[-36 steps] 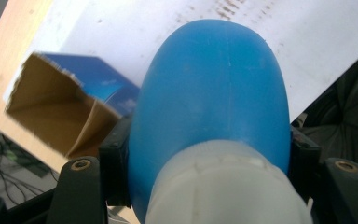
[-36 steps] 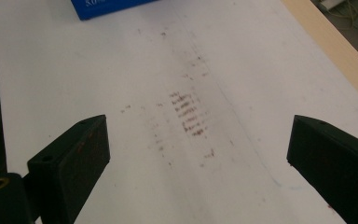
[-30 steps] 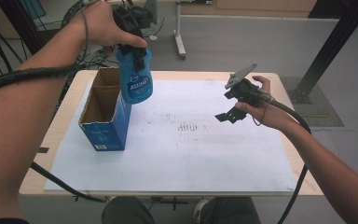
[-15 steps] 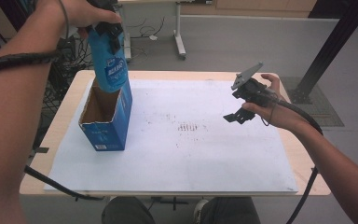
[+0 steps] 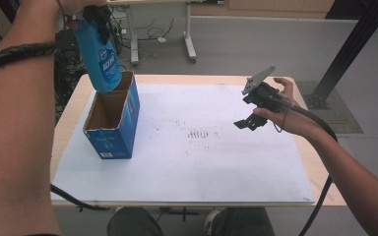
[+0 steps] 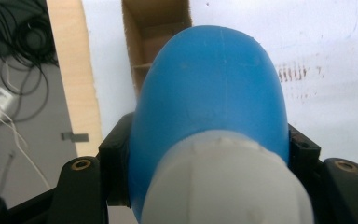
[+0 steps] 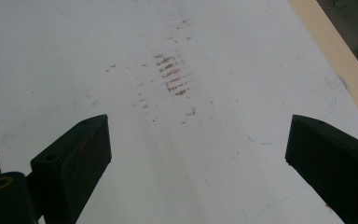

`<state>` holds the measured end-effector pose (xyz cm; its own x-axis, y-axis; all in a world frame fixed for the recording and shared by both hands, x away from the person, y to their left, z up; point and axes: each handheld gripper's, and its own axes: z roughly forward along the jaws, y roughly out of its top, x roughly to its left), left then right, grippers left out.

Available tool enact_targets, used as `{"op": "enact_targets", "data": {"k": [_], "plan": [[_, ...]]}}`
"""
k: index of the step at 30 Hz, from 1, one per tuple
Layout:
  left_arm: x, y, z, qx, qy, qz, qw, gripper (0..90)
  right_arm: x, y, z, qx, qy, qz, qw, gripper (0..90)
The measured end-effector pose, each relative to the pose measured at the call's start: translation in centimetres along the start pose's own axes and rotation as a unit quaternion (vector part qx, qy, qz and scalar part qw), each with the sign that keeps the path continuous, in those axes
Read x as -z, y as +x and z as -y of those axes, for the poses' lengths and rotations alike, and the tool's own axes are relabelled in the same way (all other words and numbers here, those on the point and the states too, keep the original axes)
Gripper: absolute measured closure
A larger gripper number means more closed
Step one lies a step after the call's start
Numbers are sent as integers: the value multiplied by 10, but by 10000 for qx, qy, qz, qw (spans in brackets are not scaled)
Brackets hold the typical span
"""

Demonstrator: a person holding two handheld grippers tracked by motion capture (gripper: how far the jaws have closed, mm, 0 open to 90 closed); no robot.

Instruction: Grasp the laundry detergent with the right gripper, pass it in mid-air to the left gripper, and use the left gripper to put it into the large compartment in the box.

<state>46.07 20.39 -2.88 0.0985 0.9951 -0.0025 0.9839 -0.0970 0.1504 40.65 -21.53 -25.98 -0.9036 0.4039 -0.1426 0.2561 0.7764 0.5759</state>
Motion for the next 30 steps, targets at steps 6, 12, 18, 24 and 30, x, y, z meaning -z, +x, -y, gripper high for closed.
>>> {"op": "enact_targets", "data": {"k": [6, 12, 18, 24, 30], "plan": [[-1, 13, 1, 516, -40, -4, 9987, 370, 4, -1, 1, 4, -24, 36, 10000, 68], [-7, 25, 5, 849, -101, 63, 9963, 370, 2, -1, 2, 25, -19, 32, 10000, 68], [-14, 31, 9, 1011, -113, -44, 9948, 370, -1, 1, 5, 23, -24, -5, 10000, 68], [-18, 36, 12, 1069, -154, -15, 9941, 370, 1, 0, 4, 46, -47, 27, 10000, 68], [-22, 35, 12, 1071, -145, -18, 9941, 370, 1, 1, 3, 62, -55, 22, 10000, 68]]}}
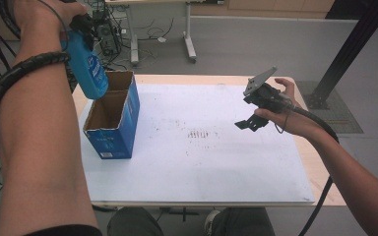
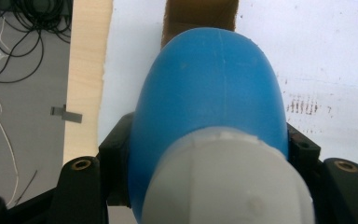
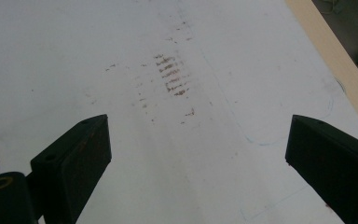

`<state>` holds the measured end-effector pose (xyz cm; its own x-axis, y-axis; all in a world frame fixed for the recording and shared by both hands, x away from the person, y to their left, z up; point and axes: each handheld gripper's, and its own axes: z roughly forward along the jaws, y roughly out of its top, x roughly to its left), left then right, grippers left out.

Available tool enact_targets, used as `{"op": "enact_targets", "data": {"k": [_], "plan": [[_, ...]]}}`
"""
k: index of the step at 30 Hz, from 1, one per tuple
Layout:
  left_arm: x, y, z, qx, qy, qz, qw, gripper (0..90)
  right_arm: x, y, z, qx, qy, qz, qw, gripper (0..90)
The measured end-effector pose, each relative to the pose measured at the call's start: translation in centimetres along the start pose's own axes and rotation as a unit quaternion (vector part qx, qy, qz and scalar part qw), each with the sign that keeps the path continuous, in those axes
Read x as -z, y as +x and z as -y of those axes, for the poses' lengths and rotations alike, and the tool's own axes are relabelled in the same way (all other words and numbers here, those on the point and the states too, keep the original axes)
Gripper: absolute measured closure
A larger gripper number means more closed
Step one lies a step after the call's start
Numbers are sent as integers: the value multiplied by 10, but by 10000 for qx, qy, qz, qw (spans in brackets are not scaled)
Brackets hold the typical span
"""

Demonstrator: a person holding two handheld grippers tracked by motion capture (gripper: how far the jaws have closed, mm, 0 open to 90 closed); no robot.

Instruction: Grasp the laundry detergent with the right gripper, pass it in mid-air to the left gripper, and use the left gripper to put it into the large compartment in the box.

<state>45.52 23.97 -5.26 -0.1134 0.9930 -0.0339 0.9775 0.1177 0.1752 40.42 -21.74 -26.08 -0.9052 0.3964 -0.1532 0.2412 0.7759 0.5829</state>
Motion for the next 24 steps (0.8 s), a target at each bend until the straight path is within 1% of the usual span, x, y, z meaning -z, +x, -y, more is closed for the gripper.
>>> {"op": "enact_targets", "data": {"k": [6, 9, 12, 13, 14, 15, 18, 22, 23, 24], "plan": [[-7, 0, 1, 1, 5, 48, 10000, 370, -2, 2, -1, 9, -6, -39, 10000, 68], [-13, 3, 2, 25, 4, 128, 9999, 370, -2, 2, -2, 48, 16, -3, 10000, 68], [-17, 5, 2, 26, 26, 144, 9999, 371, -2, 2, -3, 62, 26, -5, 10000, 68], [-19, 5, 3, 31, 22, 144, 9999, 371, -2, 2, -3, 65, 29, 3, 10000, 67], [-24, 6, 3, 23, 85, 152, 9998, 370, -2, 2, -3, 67, 44, 12, 10000, 68], [-24, 6, 3, 23, 85, 152, 9998, 370, -2, 2, -3, 67, 46, 14, 10000, 68], [-30, 8, 3, 37, 102, 159, 9998, 371, -4, 3, -3, 80, 75, 9, 9999, 67], [-39, 10, 4, 35, 130, 219, 9997, 371, -5, 3, -4, 102, 92, 20, 9999, 67], [-44, 11, 5, 20, 161, 227, 9996, 371, -6, 4, -5, 112, 90, 13, 9999, 67], [-44, 11, 5, 20, 161, 227, 9996, 371, -6, 4, -5, 112, 90, 13, 9999, 67]]}}
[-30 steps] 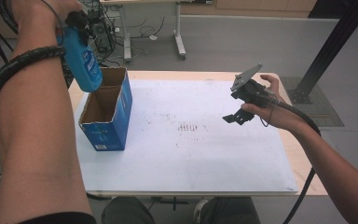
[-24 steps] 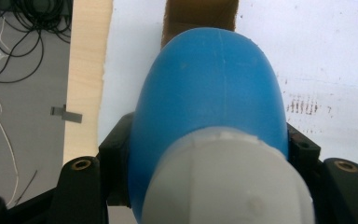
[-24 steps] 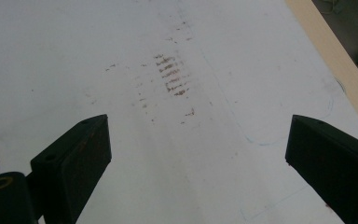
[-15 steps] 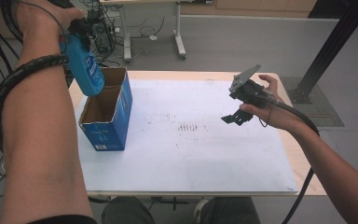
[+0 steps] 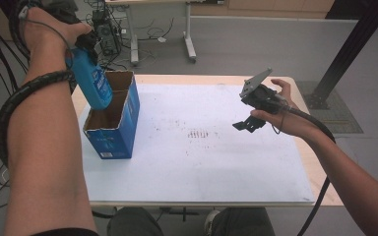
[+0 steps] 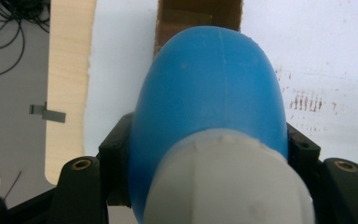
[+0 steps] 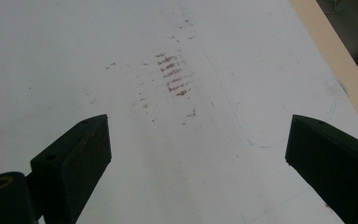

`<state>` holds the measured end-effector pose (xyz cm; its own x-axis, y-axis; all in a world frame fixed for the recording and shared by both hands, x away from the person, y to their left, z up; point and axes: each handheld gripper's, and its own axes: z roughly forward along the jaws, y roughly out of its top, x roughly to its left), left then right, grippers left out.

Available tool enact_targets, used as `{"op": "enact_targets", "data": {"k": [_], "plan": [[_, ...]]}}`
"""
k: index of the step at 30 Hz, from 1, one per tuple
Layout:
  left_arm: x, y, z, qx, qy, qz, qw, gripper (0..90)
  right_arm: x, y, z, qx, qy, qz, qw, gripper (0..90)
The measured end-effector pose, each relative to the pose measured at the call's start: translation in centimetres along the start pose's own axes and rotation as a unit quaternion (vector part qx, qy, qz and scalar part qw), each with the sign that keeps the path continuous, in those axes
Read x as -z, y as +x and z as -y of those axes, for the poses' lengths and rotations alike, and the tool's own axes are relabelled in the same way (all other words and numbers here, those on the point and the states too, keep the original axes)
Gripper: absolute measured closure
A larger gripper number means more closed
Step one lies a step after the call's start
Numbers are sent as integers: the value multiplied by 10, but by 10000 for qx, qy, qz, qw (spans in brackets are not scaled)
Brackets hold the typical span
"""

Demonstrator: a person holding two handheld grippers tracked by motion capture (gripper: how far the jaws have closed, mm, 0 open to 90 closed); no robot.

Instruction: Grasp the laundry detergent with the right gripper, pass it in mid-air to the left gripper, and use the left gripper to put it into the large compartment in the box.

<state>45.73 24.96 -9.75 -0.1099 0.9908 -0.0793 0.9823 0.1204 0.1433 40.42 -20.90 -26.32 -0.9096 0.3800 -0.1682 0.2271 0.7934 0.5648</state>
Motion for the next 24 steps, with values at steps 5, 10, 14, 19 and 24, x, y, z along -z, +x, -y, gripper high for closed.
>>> {"op": "enact_targets", "data": {"k": [5, 10, 14, 19, 24], "plan": [[-13, 3, 1, -22, 43, -6, 10000, 371, -3, 1, -2, 15, 18, -18, 10000, 67], [-27, 6, 4, -6, 49, 79, 10000, 370, -4, 1, -2, 37, 36, 5, 10000, 67], [-39, 6, 6, -23, 81, 79, 9999, 370, -5, 2, -2, 53, 53, 0, 10000, 68], [-52, 5, 8, -51, 109, 77, 9999, 370, -5, 2, 0, 40, 62, 25, 10000, 67], [-66, 4, 9, -86, 120, 71, 9999, 370, -5, 3, 1, 36, 82, 37, 10000, 67]]}}
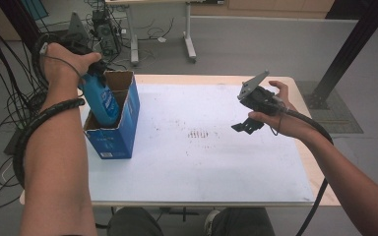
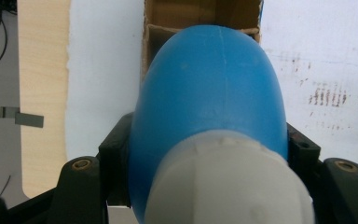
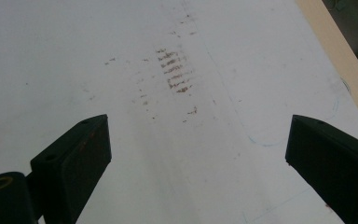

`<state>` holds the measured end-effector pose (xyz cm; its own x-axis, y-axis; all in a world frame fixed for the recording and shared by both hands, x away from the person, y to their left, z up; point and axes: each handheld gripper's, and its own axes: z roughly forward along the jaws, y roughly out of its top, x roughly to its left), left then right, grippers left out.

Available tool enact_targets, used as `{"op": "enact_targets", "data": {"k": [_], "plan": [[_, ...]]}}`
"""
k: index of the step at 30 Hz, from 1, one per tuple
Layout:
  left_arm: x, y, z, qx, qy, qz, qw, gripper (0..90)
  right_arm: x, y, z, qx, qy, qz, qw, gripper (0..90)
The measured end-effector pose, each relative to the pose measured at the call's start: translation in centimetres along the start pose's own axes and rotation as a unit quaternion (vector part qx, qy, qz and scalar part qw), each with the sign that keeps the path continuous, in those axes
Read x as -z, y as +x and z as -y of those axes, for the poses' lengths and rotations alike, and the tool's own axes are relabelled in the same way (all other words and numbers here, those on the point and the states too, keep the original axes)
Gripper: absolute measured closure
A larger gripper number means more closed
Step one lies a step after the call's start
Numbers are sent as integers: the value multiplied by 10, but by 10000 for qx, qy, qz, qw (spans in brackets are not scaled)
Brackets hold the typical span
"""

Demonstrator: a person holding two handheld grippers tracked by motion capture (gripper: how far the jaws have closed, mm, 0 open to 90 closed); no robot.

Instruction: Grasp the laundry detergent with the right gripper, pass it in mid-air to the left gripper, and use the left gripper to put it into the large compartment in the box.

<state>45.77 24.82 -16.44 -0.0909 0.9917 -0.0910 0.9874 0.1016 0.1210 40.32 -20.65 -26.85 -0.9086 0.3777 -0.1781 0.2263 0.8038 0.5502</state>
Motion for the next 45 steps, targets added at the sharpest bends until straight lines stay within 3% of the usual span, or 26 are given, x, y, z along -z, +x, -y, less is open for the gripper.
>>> {"op": "enact_targets", "data": {"k": [11, 45], "plan": [[-27, 2, 3, -44, 40, 38, 10000, 371, -2, 1, 5, -51, 42, 9, 10000, 67], [-81, 1, 8, -244, -12, -139, 9996, 370, -10, 1, 12, -119, 209, 13, 9997, 67]]}}
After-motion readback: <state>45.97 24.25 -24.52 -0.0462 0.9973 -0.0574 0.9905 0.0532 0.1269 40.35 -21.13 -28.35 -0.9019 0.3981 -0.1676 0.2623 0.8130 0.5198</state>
